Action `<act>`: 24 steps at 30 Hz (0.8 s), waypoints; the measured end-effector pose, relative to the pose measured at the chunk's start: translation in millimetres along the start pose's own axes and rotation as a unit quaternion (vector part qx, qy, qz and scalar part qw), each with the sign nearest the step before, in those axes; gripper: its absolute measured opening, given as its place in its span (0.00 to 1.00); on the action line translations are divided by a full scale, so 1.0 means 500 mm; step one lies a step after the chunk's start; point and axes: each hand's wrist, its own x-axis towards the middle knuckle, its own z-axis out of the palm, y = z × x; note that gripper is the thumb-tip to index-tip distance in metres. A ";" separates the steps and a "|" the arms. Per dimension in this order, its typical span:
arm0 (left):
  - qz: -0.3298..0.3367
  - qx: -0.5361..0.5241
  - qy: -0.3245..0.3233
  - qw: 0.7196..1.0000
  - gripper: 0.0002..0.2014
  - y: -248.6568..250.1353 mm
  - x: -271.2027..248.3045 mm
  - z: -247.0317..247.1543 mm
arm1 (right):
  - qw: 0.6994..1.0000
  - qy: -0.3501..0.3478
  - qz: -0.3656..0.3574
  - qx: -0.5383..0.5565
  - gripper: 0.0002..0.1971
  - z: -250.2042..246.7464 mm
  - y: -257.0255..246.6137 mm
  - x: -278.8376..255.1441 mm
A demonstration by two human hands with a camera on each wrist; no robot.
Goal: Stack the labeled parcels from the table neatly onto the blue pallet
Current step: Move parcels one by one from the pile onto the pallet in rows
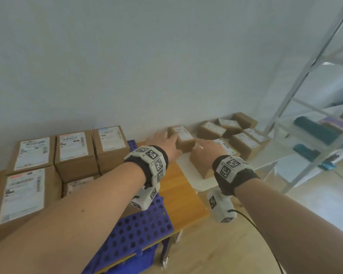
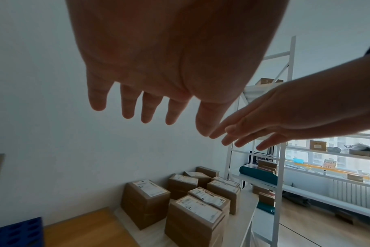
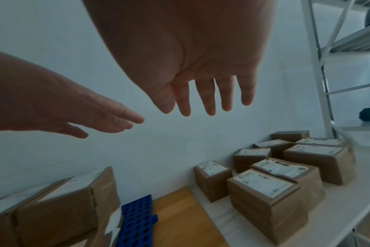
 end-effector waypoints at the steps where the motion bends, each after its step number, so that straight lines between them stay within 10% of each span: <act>1: 0.002 0.007 0.002 1.000 0.32 0.030 0.012 0.001 | 1.000 -0.002 0.002 0.001 0.21 -0.011 0.032 0.006; 11: -0.013 0.031 0.011 0.999 0.30 0.274 0.175 0.045 | 0.999 0.001 -0.035 -0.010 0.23 -0.070 0.295 0.123; 24: -0.075 0.048 -0.032 0.995 0.27 0.273 0.397 0.127 | 0.996 -0.063 -0.060 0.008 0.19 0.006 0.378 0.342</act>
